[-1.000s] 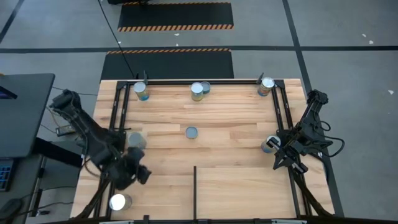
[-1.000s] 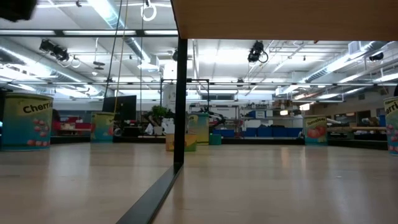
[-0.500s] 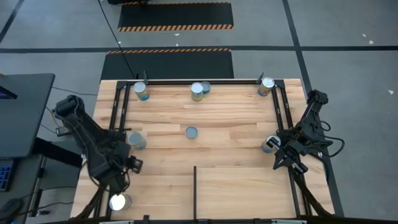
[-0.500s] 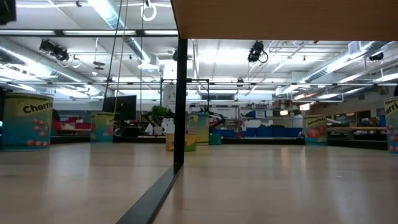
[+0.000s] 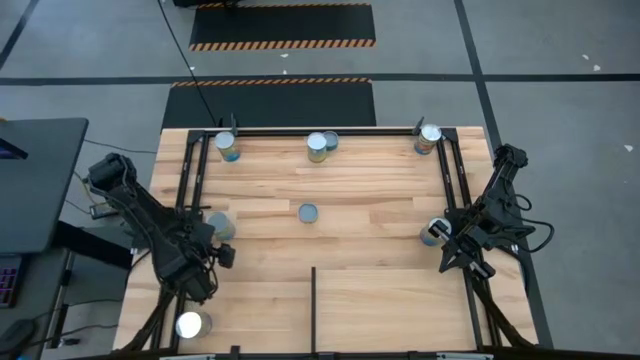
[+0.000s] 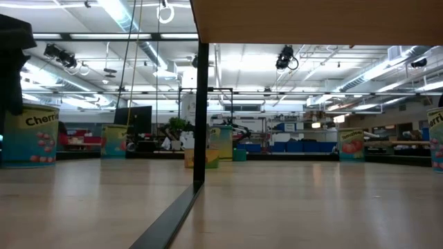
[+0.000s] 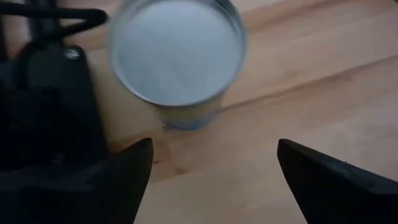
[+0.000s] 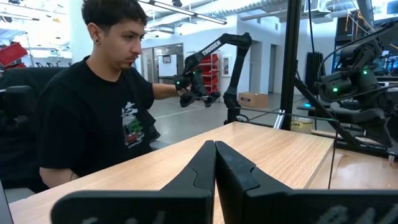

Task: Pick and place cans onto a shelf
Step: Put the left canned cherries on the shelf

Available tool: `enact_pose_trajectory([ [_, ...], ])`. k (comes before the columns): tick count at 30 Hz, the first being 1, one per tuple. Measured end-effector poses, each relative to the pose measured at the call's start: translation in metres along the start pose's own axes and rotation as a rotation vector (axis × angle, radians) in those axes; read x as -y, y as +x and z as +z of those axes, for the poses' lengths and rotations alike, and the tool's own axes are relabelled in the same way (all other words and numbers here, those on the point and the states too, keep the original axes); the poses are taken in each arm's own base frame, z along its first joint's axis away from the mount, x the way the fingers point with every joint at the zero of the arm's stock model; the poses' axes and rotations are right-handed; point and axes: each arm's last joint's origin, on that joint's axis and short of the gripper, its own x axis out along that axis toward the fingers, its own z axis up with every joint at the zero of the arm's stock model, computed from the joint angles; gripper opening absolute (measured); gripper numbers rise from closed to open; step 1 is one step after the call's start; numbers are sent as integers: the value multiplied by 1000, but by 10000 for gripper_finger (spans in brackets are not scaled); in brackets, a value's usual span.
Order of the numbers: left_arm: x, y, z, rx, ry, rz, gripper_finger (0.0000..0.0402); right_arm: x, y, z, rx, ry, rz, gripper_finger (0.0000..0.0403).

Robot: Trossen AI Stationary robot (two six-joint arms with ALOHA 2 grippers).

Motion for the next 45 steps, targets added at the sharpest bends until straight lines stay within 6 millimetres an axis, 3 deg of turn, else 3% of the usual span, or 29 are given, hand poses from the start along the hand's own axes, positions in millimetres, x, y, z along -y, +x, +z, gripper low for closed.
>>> enact_pose_trajectory([
  [15, 16, 22, 13, 204, 17, 66, 352, 0, 0, 0, 0, 0, 0, 16],
  [26, 26, 33, 34, 332, 51, 68, 352, 0, 0, 0, 0, 0, 0, 16],
  [45, 35, 47, 51, 262, 42, 152, 353, 0, 0, 0, 0, 0, 0, 16],
])
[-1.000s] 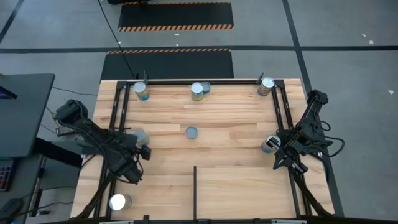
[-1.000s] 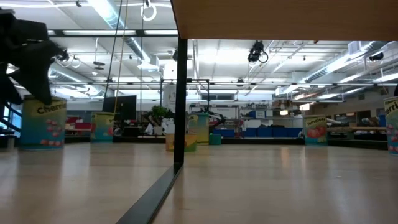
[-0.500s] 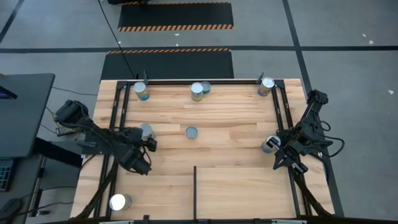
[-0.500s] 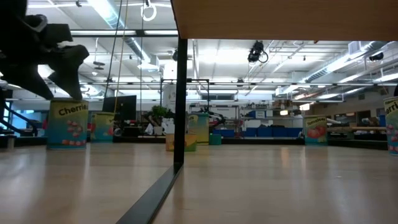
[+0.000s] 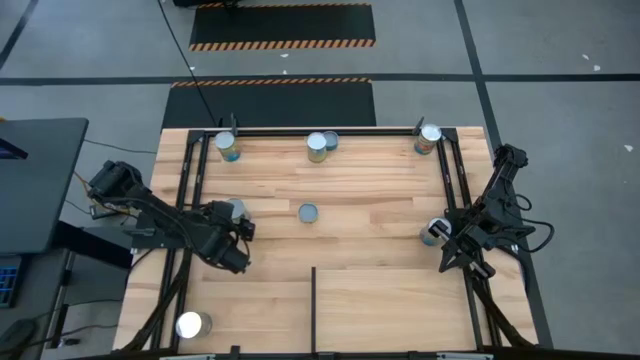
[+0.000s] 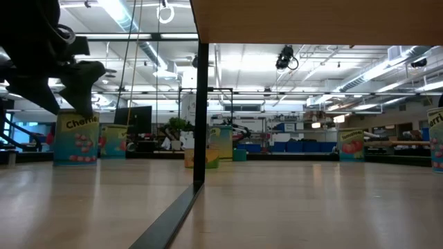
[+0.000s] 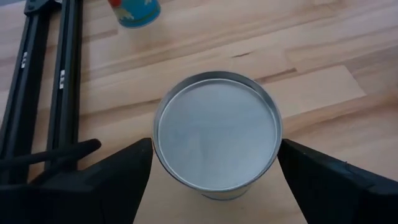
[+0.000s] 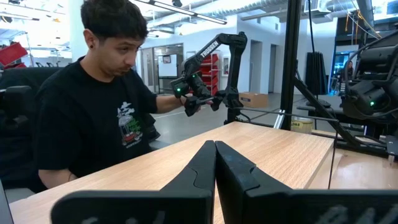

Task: Pick and place cans onto a shelf
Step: Put the left canned cherries on the shelf

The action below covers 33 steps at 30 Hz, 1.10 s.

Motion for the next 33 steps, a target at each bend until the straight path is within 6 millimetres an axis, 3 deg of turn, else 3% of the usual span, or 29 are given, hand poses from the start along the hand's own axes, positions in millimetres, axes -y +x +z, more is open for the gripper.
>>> enact_pose_trajectory([
  [18, 5, 7, 9, 66, -155, -15, 353, 0, 0, 0, 0, 0, 0, 16],
  [33, 12, 20, 19, 25, -163, 18, 353, 0, 0, 0, 0, 0, 0, 16],
])
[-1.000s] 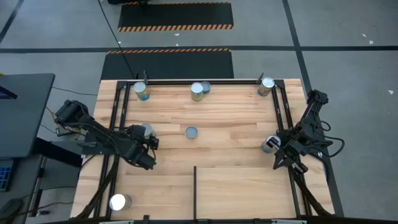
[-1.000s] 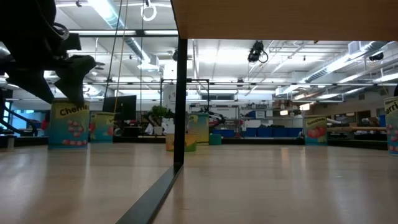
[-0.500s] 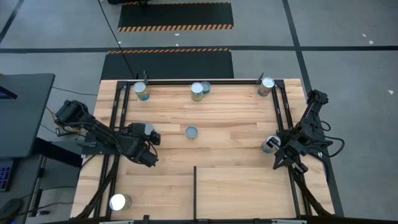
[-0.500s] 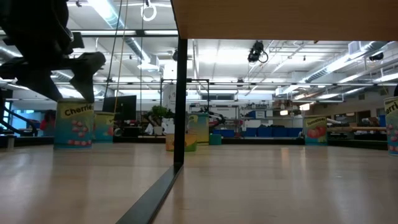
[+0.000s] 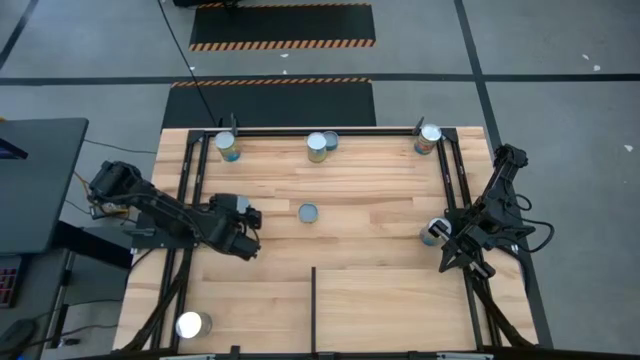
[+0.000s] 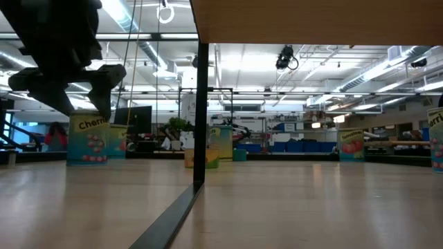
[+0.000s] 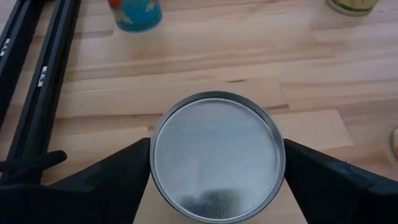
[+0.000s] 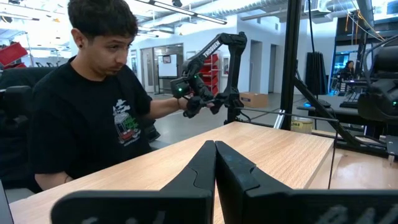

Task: Pick and place cans onto a shelf
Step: Put the left canned cherries on the shelf

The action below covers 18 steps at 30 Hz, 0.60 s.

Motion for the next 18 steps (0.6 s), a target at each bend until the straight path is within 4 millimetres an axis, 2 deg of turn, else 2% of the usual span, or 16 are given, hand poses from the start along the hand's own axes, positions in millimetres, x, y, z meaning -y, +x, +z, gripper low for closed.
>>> enact_pose_trajectory([
  [8, 0, 10, 6, 12, -31, 37, 353, 0, 0, 0, 0, 0, 0, 16],
  [14, -9, 31, -5, -29, -78, 53, 353, 0, 0, 0, 0, 0, 0, 16],
  [18, -10, 35, -7, 31, -95, 21, 353, 0, 0, 0, 0, 0, 0, 16],
])
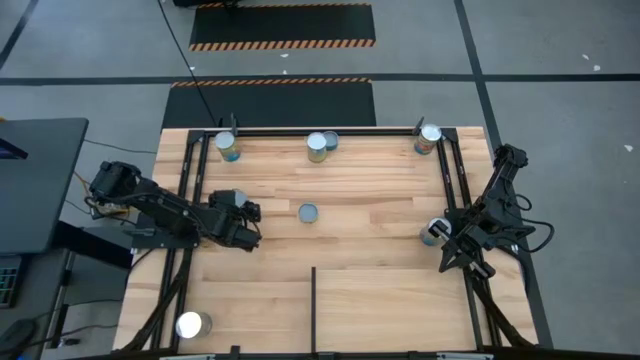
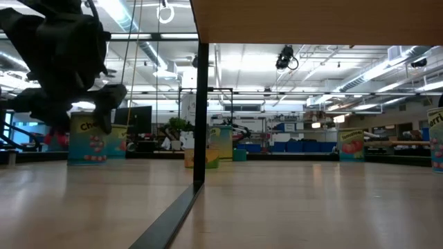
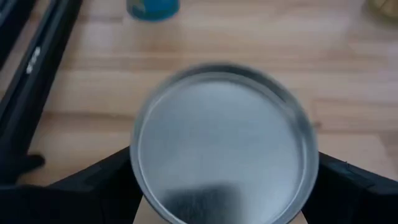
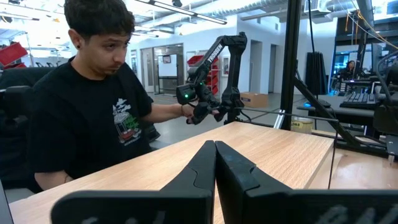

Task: Pick and place cans onto a shelf
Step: Put the left canned cherries on the shelf

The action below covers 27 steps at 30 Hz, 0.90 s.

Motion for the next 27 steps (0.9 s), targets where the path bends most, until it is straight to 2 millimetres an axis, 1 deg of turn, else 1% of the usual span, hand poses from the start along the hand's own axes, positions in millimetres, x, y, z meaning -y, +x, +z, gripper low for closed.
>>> enact_pose_trajectory([
  [8, 1, 0, 1, 56, 42, -22, 351, 0, 0, 0, 0, 0, 0, 16],
  [12, 3, -1, 2, 62, 84, -35, 327, 0, 0, 0, 0, 0, 0, 16],
  [14, 8, -4, 4, 53, 112, -44, 312, 0, 0, 0, 0, 0, 0, 16],
  [17, 19, -14, 10, 20, 177, -72, 310, 0, 0, 0, 0, 0, 0, 16],
  [20, 38, -33, 21, 0, 262, -133, 311, 0, 0, 0, 0, 0, 0, 16],
  [22, 52, -54, 30, 1, 340, -197, 319, 0, 0, 0, 0, 0, 0, 16],
  [25, 73, -95, 46, -1, 422, -347, 322, 0, 0, 0, 0, 0, 0, 16],
  [27, 83, -126, 59, 12, 443, -454, 318, 0, 0, 0, 0, 0, 0, 16],
])
